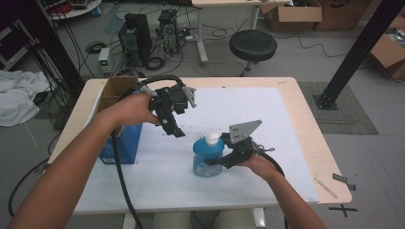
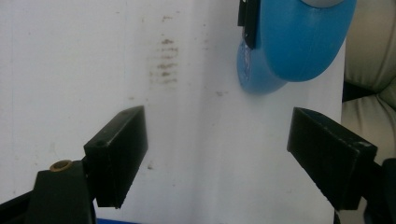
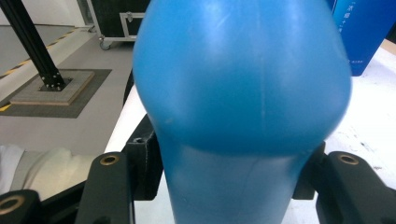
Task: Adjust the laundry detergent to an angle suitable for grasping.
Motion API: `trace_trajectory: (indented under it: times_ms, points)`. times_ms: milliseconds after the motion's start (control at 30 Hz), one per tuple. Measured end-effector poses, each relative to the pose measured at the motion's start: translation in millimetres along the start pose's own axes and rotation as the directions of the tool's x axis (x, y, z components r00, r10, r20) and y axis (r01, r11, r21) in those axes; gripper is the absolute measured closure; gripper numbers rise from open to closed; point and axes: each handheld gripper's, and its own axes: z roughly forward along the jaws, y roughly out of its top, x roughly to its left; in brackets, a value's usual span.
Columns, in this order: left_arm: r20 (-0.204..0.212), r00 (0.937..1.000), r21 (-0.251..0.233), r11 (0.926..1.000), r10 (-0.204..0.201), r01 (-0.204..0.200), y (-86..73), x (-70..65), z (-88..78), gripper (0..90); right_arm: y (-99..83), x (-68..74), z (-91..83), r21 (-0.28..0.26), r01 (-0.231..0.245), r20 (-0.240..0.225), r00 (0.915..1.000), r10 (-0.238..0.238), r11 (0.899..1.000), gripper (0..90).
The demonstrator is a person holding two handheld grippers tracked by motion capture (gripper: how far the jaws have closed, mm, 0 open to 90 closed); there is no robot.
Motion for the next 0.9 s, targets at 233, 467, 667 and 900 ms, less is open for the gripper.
trace_trajectory:
  times_ms: [233,467,667,900]
  points:
    - [-0.001,1.0,0.0,1.0,0.0,0.0,-0.1,-0.2,0.2,21.0,-0.2,0.1,0.1,-0.001,-0.004,0.002,1.0,0.004,1.0,41.5]
    - [0.0,1.0,0.0,1.0,-0.002,0.002,-0.4,-0.1,0.2,21.0,-1.9,-1.0,0.3,-0.005,-0.027,0.015,0.9995,0.027,1.0,33.4]
    - [0.001,1.0,0.001,1.0,-0.001,0.001,-0.5,0.1,0.4,21.0,-2.4,-2.0,0.1,-0.01,-0.037,0.018,0.9992,0.037,0.999,30.8]
    - [0.001,1.0,0.0,1.0,-0.002,0.002,-0.9,0.6,0.8,21.0,-2.8,-2.6,-2.7,-0.014,-0.042,0.024,0.9988,0.042,0.999,29.6]
